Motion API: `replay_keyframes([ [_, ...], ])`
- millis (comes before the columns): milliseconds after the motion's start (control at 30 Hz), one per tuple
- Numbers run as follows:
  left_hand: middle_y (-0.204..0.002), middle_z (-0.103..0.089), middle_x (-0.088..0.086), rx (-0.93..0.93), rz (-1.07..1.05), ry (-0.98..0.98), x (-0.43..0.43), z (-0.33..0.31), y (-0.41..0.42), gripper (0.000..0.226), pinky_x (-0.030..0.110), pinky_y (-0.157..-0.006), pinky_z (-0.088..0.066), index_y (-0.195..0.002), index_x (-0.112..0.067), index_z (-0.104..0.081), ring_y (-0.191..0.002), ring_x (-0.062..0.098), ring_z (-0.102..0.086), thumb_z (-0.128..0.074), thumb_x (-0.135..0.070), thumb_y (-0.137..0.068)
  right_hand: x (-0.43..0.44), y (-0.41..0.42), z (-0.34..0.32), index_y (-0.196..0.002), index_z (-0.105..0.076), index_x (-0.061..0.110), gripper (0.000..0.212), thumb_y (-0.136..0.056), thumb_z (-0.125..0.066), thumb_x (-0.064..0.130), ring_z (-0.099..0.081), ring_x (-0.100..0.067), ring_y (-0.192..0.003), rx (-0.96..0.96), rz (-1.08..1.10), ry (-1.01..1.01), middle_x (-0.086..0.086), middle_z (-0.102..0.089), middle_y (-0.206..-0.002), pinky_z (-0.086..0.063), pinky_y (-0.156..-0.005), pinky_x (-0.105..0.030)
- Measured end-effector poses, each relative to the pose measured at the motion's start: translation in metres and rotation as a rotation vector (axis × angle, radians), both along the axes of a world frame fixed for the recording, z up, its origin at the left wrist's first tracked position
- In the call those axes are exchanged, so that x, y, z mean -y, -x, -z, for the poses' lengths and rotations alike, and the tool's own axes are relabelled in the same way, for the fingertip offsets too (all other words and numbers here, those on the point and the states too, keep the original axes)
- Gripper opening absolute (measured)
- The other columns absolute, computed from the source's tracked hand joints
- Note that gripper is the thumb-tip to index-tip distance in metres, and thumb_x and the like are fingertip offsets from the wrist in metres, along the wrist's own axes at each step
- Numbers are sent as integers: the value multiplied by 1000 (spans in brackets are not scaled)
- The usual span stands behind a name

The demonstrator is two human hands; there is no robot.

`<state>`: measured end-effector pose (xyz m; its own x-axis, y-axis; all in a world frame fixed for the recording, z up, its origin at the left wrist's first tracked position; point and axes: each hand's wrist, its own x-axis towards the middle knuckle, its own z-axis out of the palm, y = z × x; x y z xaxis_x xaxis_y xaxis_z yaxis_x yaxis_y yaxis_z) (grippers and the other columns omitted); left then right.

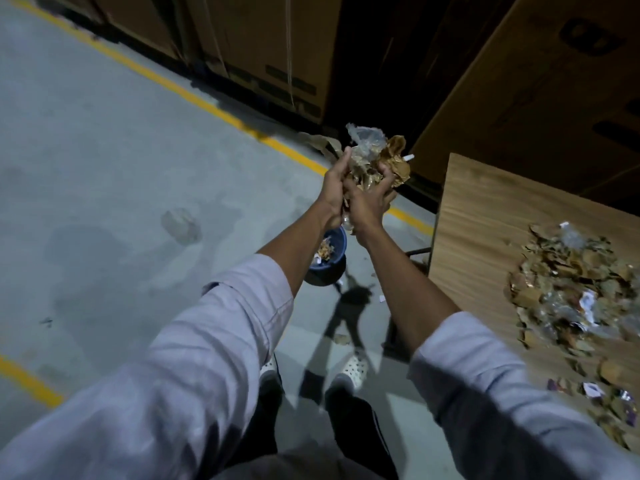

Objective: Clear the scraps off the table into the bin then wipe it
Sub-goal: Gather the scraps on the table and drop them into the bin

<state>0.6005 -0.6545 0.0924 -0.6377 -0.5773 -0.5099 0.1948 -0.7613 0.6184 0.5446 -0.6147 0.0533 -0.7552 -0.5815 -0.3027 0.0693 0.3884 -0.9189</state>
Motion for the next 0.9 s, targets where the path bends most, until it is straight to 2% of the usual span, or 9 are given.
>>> replay_keyframes([
  [133,-133,-64,11,-38,-7,-75,21,65,-5,60,38,-86,-55,-140,-15,-58,-124,29,-60,-42,-60,-103,19,-1,63,-142,-31,39,71,-85,-74,43,-30,-36,-139,-18,-2,-81,-5,-25,-147,-44,-106,-59],
  [267,-159,-41,17,-122,-31,-187,29,125,-6,65,29,-62,-61,-149,-14,-49,-145,36,-40,-41,-59,-103,34,3,136,-136,-33,43,69,-80,-72,43,-35,-35,-133,-46,-7,-129,2,-27,-135,-49,-101,-57],
  [333,-159,-40,19,-136,-42,-263,29,159,-7,64,25,-54,-60,-136,-15,-59,-138,32,-49,-47,-64,-96,35,5,176,-137,-33,44,68,-82,-73,41,-36,-34,-132,-47,-25,-160,1,-28,-137,-49,-103,-56],
  [433,-154,-45,17,-91,-38,-295,33,229,-3,50,31,-68,-57,-115,-19,-62,-125,27,-57,-42,-62,-101,33,8,238,-134,-34,45,67,-81,-74,39,-38,-31,-128,-43,-58,-176,1,-30,-132,-47,-104,-56],
  [533,-155,-45,14,-26,-72,-304,38,309,3,58,33,-81,-51,-130,-15,-59,-119,27,-58,-42,-63,-102,34,13,302,-127,-33,49,65,-79,-76,38,-39,-26,-123,-9,-105,-176,1,-31,-130,-46,-105,-56],
  [633,-151,-52,10,73,-133,-252,47,388,14,69,41,-92,-48,-146,-20,-55,-134,29,-52,-49,-67,-97,40,22,368,-130,-35,45,67,-79,-77,34,-41,-26,-121,16,-152,-185,0,-32,-129,-45,-107,-53],
  [767,-141,-58,5,102,-207,-268,59,472,20,60,38,-89,-48,-150,-17,-51,-135,27,-51,-43,-56,-104,51,34,446,-131,-38,45,69,-77,-81,35,-44,-23,-118,67,-204,-238,-4,-36,-136,-47,-103,-44],
  [833,-145,-56,1,108,-200,-290,64,511,26,60,36,-88,-49,-152,-17,-47,-133,26,-53,-40,-55,-106,57,43,478,-120,-40,54,69,-70,-85,37,-50,-24,-119,147,-205,-266,-5,-40,-138,-52,-100,-44],
  [900,-141,-58,2,117,-222,-330,69,540,28,61,34,-81,-51,-153,-17,-45,-116,23,-62,-35,-56,-107,66,57,524,-103,-41,68,72,-55,-89,44,-59,-29,-116,243,-233,-342,-6,-47,-139,-57,-96,-49],
])
